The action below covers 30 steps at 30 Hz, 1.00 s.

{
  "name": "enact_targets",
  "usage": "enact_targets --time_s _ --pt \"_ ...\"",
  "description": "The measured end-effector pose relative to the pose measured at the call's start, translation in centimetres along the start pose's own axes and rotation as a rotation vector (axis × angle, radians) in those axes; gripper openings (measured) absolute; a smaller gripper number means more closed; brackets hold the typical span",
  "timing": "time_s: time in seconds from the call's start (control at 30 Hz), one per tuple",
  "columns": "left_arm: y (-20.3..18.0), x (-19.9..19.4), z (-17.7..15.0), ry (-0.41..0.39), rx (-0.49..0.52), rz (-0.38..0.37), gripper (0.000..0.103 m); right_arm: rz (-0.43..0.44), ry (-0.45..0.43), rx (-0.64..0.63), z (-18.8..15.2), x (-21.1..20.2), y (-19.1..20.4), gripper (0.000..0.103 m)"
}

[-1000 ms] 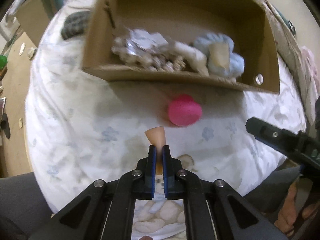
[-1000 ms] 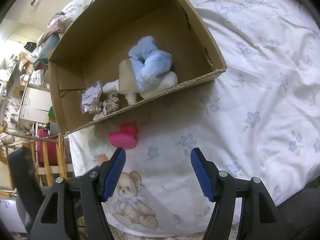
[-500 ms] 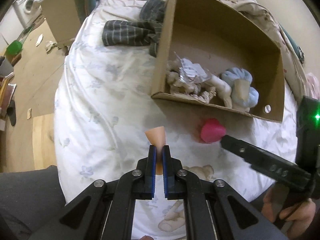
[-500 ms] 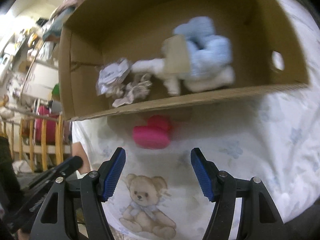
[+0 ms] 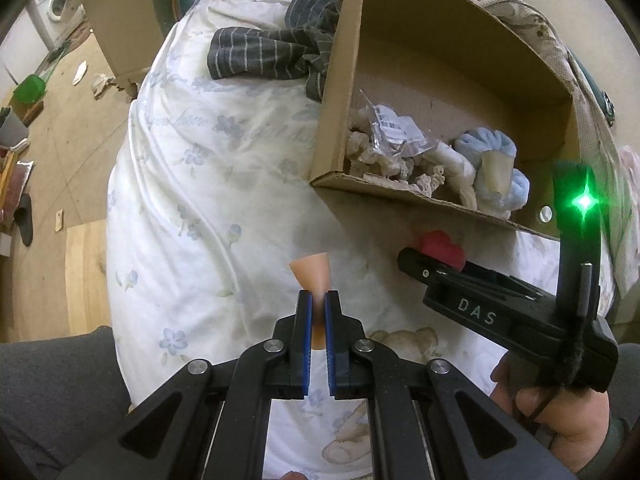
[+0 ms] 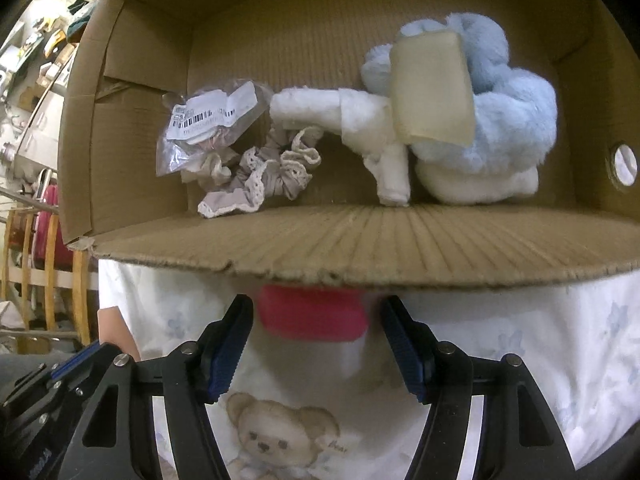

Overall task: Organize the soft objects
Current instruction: 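Grasp the pink rubber duck with the right tool while the left tool holds the cone, then carry the peach cone and pink duck over the box with both tools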

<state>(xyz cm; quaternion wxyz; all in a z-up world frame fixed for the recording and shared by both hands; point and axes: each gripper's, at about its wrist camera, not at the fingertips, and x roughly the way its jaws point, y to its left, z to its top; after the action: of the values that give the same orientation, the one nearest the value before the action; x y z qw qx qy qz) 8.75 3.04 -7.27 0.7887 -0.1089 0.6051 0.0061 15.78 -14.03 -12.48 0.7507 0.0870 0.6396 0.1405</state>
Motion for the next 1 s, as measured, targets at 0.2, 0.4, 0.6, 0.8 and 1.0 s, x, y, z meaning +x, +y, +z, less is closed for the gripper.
enact_targets --time_s 0.2,0.4,0.6,0.8,1.0 --pt "0.0 0.2 0.0 -0.003 0.001 0.016 0.006 -0.015 0.000 -0.025 0.7 -0.1 0.4 0.049" --pt "0.3 0.1 0.1 -0.015 -0.003 0.040 0.006 -0.001 -0.002 -0.031 0.0 -0.8 -0.1 0.049" --pt "0.8 0.2 0.1 -0.025 -0.009 0.072 0.006 0.006 -0.015 -0.039 -1.3 -2.4 0.0 0.049" --pt "0.9 0.4 -0.2 -0.029 0.002 0.100 0.006 0.029 -0.018 -0.049 -2.8 -4.3 0.4 0.049" --pt "0.9 -0.8 -0.5 -0.050 -0.007 0.102 0.006 0.059 -0.015 -0.071 -5.1 -6.8 0.8 0.049"
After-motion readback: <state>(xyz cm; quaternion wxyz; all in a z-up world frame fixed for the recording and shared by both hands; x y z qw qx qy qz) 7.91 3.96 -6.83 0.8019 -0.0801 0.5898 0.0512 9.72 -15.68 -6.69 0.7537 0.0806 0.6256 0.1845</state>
